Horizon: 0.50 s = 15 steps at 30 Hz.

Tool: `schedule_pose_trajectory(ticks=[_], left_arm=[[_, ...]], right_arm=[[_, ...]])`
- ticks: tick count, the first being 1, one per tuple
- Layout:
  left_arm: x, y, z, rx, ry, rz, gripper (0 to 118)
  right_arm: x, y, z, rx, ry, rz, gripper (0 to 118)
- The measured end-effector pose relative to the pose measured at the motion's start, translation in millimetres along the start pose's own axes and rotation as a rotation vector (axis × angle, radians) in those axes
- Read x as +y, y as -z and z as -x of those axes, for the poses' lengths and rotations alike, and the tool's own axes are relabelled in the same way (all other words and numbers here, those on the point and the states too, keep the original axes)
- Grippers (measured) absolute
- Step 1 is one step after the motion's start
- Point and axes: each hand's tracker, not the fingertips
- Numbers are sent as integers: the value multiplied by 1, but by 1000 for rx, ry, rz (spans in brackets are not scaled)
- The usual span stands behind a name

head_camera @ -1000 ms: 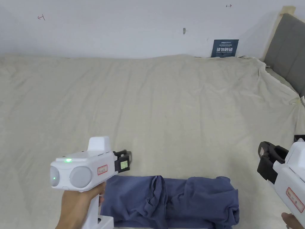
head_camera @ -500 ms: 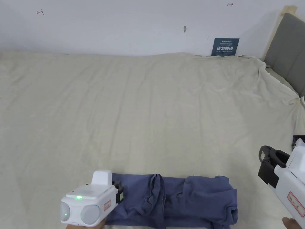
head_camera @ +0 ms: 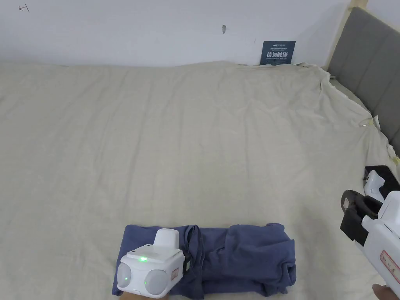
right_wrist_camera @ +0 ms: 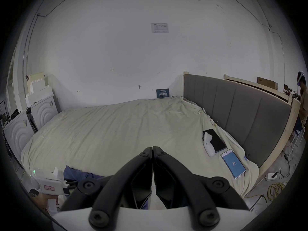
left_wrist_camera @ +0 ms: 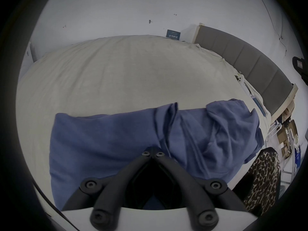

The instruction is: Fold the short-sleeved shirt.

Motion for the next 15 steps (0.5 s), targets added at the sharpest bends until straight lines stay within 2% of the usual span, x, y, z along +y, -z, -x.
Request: schedule_pose_trajectory(ticks=[6,10,15], left_arm=[[2,0,-13,-26,-11,-5,0],[2,1,-15,-14,34,4,0],[14,-18,6,-72,-71,-15,0]], right_arm=[[0,-1,-3,-10,4,-3,0],[-1,-1,-1,-4,6,-3,0],[0,0,4,6,0,0,0]])
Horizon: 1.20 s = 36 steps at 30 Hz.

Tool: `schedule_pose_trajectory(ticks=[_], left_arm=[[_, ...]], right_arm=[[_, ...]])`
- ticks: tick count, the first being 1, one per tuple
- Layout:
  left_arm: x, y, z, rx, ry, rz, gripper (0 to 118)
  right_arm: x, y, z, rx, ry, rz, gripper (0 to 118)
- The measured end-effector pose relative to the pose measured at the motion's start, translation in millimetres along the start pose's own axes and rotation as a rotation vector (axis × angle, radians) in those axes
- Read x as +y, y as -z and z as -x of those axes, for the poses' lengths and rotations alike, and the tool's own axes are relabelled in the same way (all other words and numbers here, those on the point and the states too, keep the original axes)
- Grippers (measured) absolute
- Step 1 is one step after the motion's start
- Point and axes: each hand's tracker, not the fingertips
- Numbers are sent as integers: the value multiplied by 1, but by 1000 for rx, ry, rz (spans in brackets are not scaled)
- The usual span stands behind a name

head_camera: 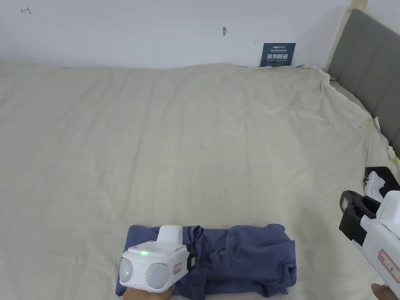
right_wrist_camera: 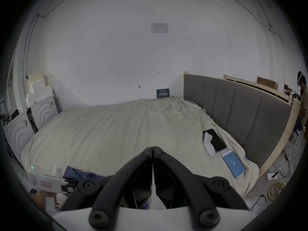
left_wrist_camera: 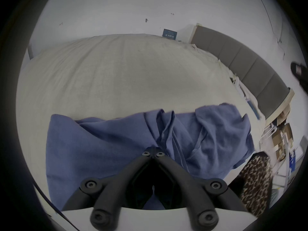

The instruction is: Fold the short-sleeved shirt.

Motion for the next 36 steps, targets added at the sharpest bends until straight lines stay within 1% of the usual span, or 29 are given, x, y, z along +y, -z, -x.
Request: schedule_pose_trajectory(ticks=[5,8,11,12,14,15,16,17,19,20,21,24,30,36], left_arm=[[31,-52,26,-147,-56,-64,0],[48,-78,52,-188,-87,-63,0],[56,-93,82,-243,-157,-30,0],[56,-97,93,-242,-176,-30,0],[56,-100,111,-238,-195,-6,4],[54,-99,120,-238,-218,17,9],[52,-97,128,-245,-229,50,22],[49,-96,137,-248,-243,73,39],[41,-88,150,-234,-275,111,78],[37,-85,155,-224,-288,114,85],[33,-81,161,-227,-290,124,87],[22,-69,173,-243,-321,154,87],[11,-42,185,-229,-364,212,86],[15,-26,177,-262,-352,206,81]], right_arm=[[4,2,8,17,-10,-6,0],[7,2,13,29,-14,-16,0],[9,3,19,39,-19,-18,0],[9,4,21,43,-21,-18,0],[9,4,24,50,-21,-17,0],[9,4,25,51,-22,-16,0],[9,4,27,53,-25,-14,0],[9,5,28,54,-29,-11,0],[8,6,29,58,-31,-7,0],[7,7,29,59,-31,-4,0],[6,7,29,59,-32,-2,0],[5,8,30,55,-35,5,0],[3,10,28,46,-40,21,0],[2,14,26,35,-38,37,0]])
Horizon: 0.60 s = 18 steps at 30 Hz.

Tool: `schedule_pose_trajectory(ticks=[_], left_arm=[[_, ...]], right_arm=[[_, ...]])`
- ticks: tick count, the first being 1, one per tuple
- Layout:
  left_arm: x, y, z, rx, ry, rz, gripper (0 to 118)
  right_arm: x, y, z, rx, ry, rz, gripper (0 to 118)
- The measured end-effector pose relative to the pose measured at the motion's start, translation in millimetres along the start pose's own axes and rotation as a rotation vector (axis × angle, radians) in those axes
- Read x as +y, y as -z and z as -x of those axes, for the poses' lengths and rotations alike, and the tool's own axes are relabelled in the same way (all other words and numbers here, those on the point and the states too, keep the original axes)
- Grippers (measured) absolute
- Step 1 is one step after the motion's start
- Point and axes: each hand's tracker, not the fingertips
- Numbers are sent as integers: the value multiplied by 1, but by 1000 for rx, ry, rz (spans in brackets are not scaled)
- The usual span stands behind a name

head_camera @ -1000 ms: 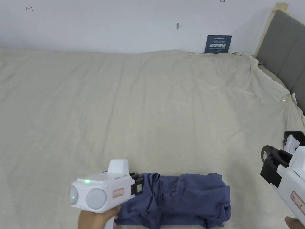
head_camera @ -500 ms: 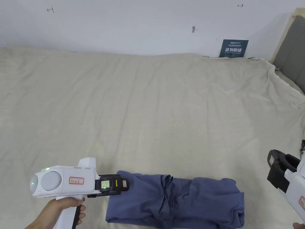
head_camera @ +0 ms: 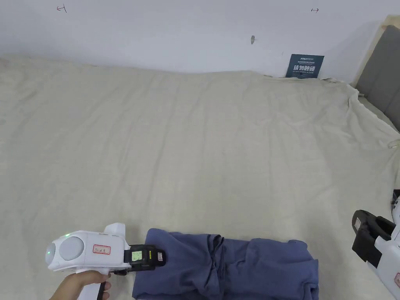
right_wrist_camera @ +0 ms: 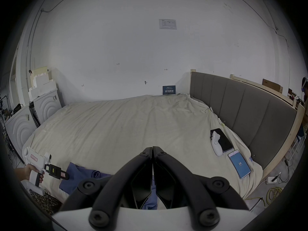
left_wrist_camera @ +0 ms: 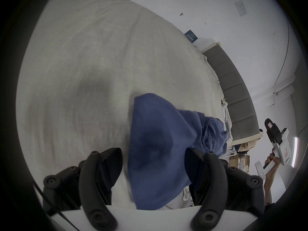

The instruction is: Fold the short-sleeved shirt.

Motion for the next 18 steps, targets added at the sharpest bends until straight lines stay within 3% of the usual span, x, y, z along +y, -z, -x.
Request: schedule_pose_trajectory(ticks=[5,7,10,18], left_arm=[[2,13,-11,31,49,14,60],[0,14,-13,88,111,22,35],[-3,11,-12,85,109,15,15],[-13,-16,-25,82,102,-54,5]], right_arm=[[0,0,-1,-5,-1,1,0],[1,1,-3,-6,4,0,0],[1,1,-3,-4,7,-2,0],[2,3,-1,7,13,-4,0]])
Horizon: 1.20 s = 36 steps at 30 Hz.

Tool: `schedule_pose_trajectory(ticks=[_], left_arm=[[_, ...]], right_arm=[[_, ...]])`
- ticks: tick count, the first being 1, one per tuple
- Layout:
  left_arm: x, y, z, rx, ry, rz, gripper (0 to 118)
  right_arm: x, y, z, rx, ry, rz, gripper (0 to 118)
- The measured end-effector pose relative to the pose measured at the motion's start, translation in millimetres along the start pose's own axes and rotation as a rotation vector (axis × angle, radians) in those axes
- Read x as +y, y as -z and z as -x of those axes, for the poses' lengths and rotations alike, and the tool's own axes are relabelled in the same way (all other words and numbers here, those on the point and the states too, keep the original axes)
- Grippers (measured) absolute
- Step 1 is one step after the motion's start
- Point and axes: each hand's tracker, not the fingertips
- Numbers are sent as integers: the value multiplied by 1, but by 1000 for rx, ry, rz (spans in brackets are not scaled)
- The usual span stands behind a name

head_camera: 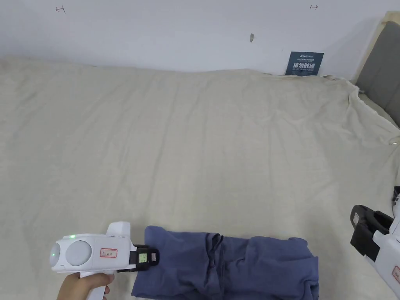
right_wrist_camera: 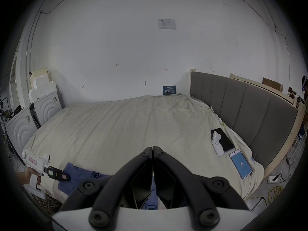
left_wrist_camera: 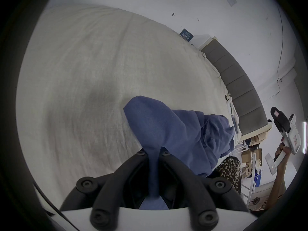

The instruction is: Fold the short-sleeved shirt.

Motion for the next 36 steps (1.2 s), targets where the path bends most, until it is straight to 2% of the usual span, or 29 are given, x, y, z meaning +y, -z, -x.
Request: schedule_pose_trajectory(ticks=[5,12,18,25,30,36], left_arm=[[2,-40,16,8,-40,-51,4],[1,-105,50,147,-54,-100,4],[2,-133,37,160,-86,-123,4],[27,-118,-40,42,-88,-72,4],[48,-75,-94,-25,45,3,4],[50,-8,-155,-63,121,97,4]], right_arm=[[4,1,4,16,-7,-11,0],[5,4,8,37,-4,-21,0],[3,4,13,56,-5,-20,0],[4,-1,10,59,2,-28,0],[3,-6,4,53,10,-36,0],[0,-9,-4,44,16,-33,0]])
